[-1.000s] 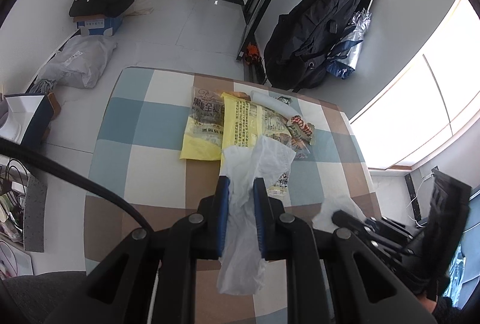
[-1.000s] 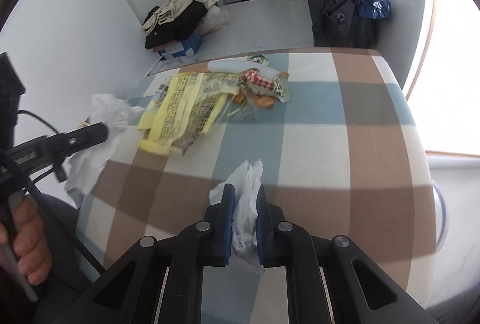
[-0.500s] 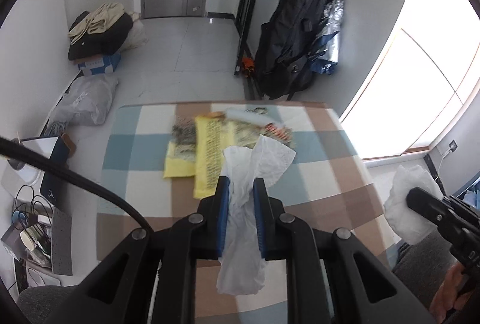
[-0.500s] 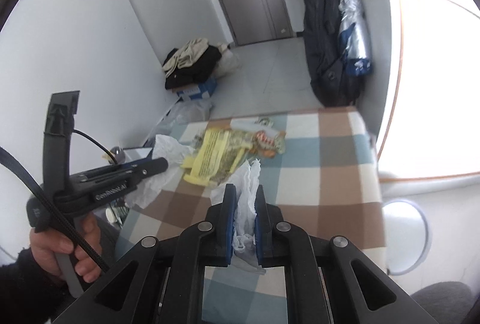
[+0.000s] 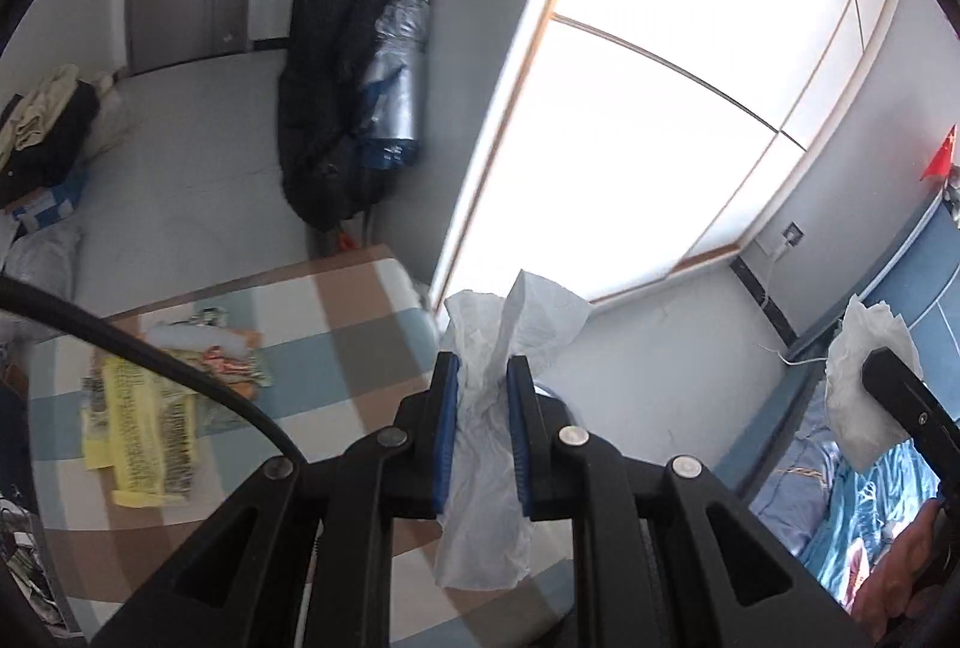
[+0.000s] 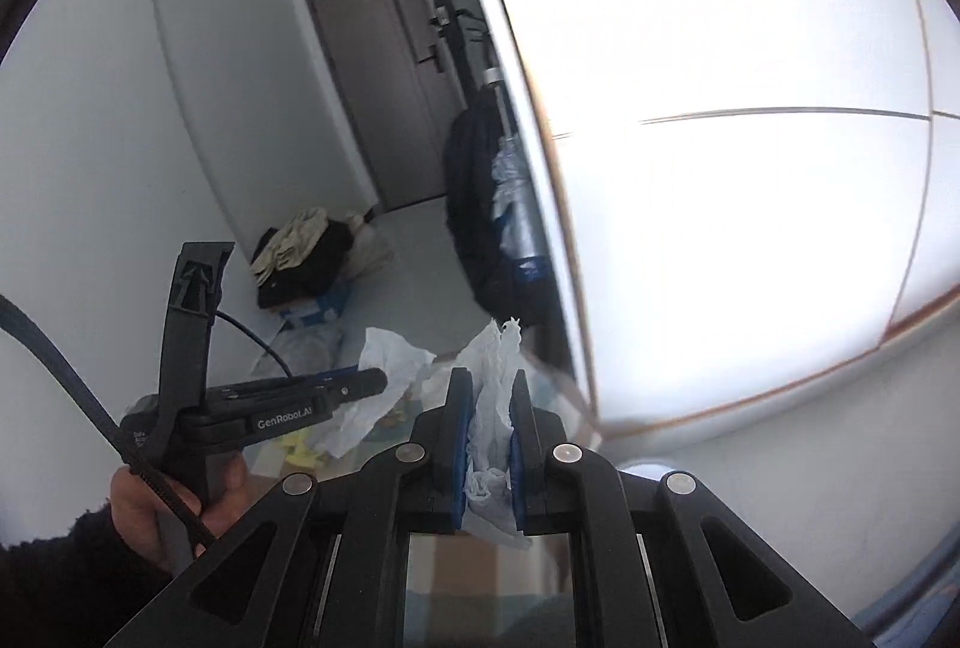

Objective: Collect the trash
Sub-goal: 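Carry both tissues toward the round white trash bin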

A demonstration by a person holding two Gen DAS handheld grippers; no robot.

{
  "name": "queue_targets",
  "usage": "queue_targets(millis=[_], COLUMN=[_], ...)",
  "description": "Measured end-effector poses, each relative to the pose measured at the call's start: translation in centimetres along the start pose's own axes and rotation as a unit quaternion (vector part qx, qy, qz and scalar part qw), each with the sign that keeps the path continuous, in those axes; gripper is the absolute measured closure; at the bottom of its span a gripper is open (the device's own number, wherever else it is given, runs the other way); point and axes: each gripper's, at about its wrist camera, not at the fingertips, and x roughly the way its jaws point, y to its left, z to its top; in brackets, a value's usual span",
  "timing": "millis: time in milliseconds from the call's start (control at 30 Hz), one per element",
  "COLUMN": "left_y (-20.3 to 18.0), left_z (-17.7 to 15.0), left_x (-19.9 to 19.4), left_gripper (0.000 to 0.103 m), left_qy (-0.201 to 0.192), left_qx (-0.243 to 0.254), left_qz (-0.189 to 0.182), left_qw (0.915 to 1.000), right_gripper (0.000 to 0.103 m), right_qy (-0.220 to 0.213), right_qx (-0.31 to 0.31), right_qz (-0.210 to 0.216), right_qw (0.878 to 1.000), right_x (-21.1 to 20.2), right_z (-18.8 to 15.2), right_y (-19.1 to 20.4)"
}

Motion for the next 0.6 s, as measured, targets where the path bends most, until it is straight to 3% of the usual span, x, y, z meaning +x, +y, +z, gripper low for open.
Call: queue_targets(millis=[167, 267, 400, 600], left_y=[-4.0, -5.0, -4.2, -3.4], left_z=[1.1, 1.1, 0.5, -0.1], left_x=[6.5, 10.1, 14.5, 19.6], left_gripper=[0.091, 0.091, 0.091, 0.091], left_qy=[0.079, 0.109, 0.162, 0.205], left_qx=[0.009, 0.021, -0.01, -0.022], left_qz=[-0.048, -0.053, -0.06, -0.025], left_qw=[0.9957, 0.9924, 0.9849, 0.9781], right_gripper=[0.092, 0.092, 0.092, 0.092], right_qy=[0.011, 0.063, 0.108, 0.195], right_qx=[0.048, 0.097, 0.139, 0.201], right_qz=[-0.056, -0.082, -0.075, -0.054], right_qw=[0.997, 0.99, 0.982, 0.959], right_x=[0.3, 3.0, 7.7, 17.6], right_z=[0.4, -0.5, -2.5, -7.6], right_y=[-6.9, -11.7, -16.2, -21.4])
